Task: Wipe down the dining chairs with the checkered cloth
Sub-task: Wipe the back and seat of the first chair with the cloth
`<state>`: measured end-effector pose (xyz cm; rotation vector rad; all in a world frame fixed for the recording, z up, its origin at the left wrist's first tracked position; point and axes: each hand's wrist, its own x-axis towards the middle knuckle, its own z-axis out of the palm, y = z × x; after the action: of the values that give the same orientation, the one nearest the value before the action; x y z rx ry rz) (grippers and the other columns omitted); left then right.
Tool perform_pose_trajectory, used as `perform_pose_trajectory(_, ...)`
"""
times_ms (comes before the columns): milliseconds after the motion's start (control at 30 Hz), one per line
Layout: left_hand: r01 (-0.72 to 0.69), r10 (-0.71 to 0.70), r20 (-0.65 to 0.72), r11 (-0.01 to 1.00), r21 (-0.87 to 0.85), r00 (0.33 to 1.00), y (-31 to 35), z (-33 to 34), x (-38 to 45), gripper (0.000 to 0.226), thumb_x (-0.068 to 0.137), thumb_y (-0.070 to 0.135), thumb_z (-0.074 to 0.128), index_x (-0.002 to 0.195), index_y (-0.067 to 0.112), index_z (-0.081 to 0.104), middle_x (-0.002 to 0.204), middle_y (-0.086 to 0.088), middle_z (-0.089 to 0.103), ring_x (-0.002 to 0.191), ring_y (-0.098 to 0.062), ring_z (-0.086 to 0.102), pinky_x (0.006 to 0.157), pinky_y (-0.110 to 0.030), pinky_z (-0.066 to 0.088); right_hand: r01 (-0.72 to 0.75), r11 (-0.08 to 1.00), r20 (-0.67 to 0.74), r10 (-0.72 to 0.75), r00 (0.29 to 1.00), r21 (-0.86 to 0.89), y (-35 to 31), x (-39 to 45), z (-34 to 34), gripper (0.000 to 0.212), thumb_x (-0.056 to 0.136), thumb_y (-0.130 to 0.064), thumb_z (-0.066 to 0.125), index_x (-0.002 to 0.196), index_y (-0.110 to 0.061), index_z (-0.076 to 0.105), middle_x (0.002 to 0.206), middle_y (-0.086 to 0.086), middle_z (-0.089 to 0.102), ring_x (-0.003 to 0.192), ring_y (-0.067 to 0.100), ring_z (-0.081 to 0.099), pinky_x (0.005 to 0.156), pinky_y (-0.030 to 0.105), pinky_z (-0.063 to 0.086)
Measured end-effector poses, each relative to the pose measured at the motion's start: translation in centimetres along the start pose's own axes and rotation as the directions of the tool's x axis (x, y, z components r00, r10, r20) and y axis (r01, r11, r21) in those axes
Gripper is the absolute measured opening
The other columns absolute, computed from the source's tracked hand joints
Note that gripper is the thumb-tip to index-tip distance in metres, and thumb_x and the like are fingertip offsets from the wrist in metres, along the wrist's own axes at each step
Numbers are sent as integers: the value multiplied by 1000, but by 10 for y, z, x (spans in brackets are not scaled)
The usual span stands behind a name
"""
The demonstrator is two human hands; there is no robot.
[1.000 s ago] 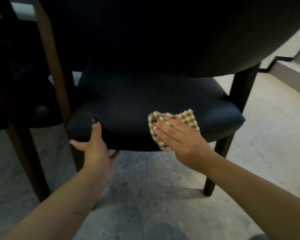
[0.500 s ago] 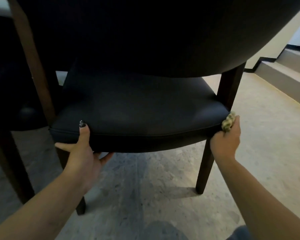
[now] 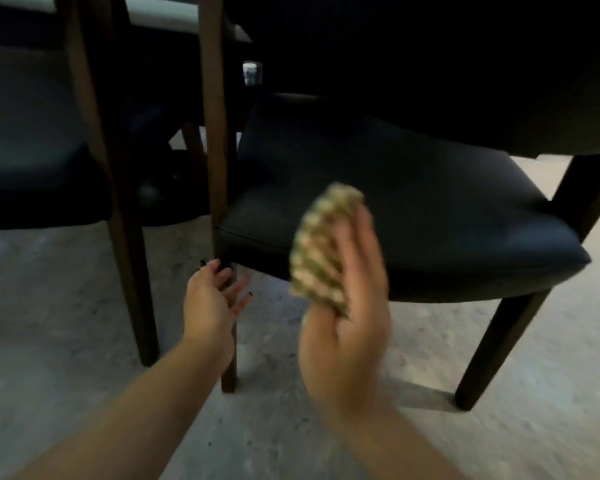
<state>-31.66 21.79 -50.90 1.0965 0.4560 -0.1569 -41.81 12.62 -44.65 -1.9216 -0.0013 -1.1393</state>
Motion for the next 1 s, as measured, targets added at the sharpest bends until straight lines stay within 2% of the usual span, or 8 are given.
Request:
perform_pose_trajectory(100, 35, -38, -100, 999, -33, 994, 3, -20, 10, 32, 103, 32, 40, 127, 17, 56, 124, -5, 61, 101, -19, 65, 82, -34, 51, 325, 939, 377, -262, 888, -113, 4, 44, 39, 45, 83, 15, 47, 127, 6, 54, 139, 25, 47, 137, 41, 33, 111, 53, 33)
perform_pose_trajectory(167, 64, -69, -126, 997, -39, 990, 2, -25, 11, 32, 104, 33, 38, 121, 16, 59, 120, -4, 63, 99, -18, 66, 75, -31, 48, 632, 740, 722, -305, 621, -232, 14, 63, 66, 43, 91, 5, 34, 129, 2, 55, 138, 21, 49, 137, 41, 33, 114, 54, 22)
perform_pose_trajectory(233, 84, -88, -115, 996, -38, 989, 1, -24, 10, 35, 105, 35, 35, 117, 16, 61, 116, -2, 65, 98, -17, 65, 74, -30, 46, 859, 452, 927, -155, 341, -240, 23, 74, 82, 56, 96, -8, 10, 135, -6, 50, 142, 15, 46, 141, 37, 24, 115, 57, 9)
perform_pose_trajectory(400, 110, -114, -48, 991, -82, 992, 0, -8, 10, 38, 106, 38, 32, 99, 19, 64, 88, 2, 73, 88, -14, 67, 68, -28, 45, 995, 103, 966, -256, 34, -8, 32, 84, 71, 38, 90, -7, 39, 86, -10, 77, 93, 8, 73, 112, 34, 61, 100, 52, 43)
perform_pose_trajectory(500, 96, -95, 15, 992, -81, 995, -5, 5, 3, 37, 105, 32, 33, 96, 20, 66, 73, 6, 75, 76, -12, 70, 65, -28, 52, 990, -98, 955, -268, -126, 103, 47, 81, 51, 25, 89, -21, 54, 86, -26, 78, 93, -7, 73, 112, 21, 63, 103, 40, 44)
perform_pose_trajectory(667, 169, -165, 45, 976, -134, 985, -11, 25, -12, 32, 104, 30, 36, 87, 18, 60, 66, 3, 70, 76, -16, 64, 68, -31, 48, 956, -194, 974, -9, -226, 220, 78, 67, -8, 29, 89, -28, 49, 97, -30, 76, 100, -9, 73, 116, 19, 60, 110, 38, 34)
perform_pose_trajectory(800, 177, -162, 113, 974, -141, 980, -19, 43, -33, 33, 104, 34, 34, 92, 20, 61, 87, -2, 73, 87, -20, 68, 71, -34, 49, 977, -43, 968, -128, -214, 210, 98, 75, -67, 31, 84, -16, 48, 90, -19, 78, 100, -2, 74, 115, 20, 61, 105, 32, 40)
perform_pose_trajectory(1000, 323, -279, 216, 924, -205, 936, -28, 69, -68, 44, 101, 48, 38, 132, 19, 49, 117, -14, 61, 104, -30, 63, 74, -44, 50, 982, 103, 965, -226, -130, 157, 122, 107, -160, 40, 82, -2, 60, 123, -4, 62, 134, 11, 56, 135, 28, 38, 113, 45, 22)
